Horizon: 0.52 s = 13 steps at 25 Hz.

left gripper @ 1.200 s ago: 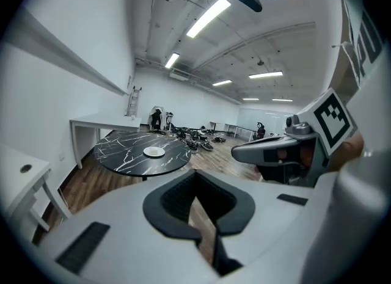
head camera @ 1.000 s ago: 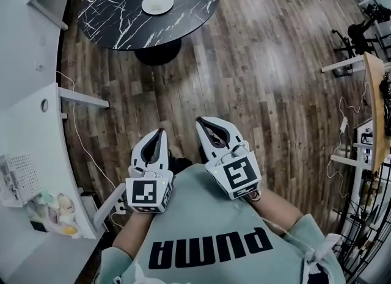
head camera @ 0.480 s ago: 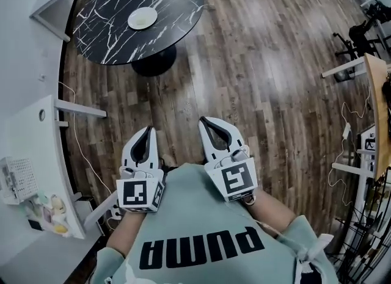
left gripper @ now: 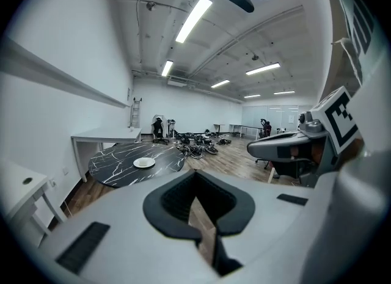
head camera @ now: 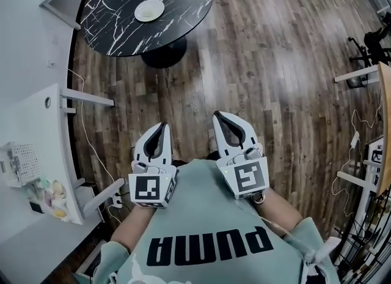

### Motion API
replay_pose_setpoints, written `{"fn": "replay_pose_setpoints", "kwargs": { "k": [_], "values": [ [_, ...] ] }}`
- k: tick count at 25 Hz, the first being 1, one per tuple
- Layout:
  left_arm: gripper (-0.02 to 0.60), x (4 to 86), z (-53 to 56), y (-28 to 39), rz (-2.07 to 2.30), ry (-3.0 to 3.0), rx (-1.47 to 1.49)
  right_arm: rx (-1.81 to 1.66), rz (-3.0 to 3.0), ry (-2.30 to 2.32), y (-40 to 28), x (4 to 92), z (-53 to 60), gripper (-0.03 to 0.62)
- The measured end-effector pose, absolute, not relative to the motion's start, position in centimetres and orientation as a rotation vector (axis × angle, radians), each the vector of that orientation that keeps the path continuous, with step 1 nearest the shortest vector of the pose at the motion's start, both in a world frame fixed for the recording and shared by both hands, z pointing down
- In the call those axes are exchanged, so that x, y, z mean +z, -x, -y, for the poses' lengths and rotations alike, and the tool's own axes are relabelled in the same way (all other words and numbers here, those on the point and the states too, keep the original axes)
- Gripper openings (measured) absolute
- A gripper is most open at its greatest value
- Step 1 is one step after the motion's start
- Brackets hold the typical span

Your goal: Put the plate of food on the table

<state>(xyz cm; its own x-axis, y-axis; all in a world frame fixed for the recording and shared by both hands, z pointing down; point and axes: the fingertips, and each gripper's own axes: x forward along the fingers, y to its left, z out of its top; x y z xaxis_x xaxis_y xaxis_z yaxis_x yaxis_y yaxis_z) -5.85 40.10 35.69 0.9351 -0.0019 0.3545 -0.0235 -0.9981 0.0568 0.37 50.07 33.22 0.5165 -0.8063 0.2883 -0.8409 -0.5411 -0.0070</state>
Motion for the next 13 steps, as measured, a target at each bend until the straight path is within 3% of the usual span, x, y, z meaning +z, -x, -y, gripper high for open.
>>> {"fn": "replay_pose_setpoints", "kwargs": {
  "k": [13],
  "values": [
    [0.006, 35.3, -38.7, 7.1, 0.031, -3.058, 0.563, 0.401, 1.447, -2.632, 1.1, 33.2, -48.7, 0.006]
  ]
}}
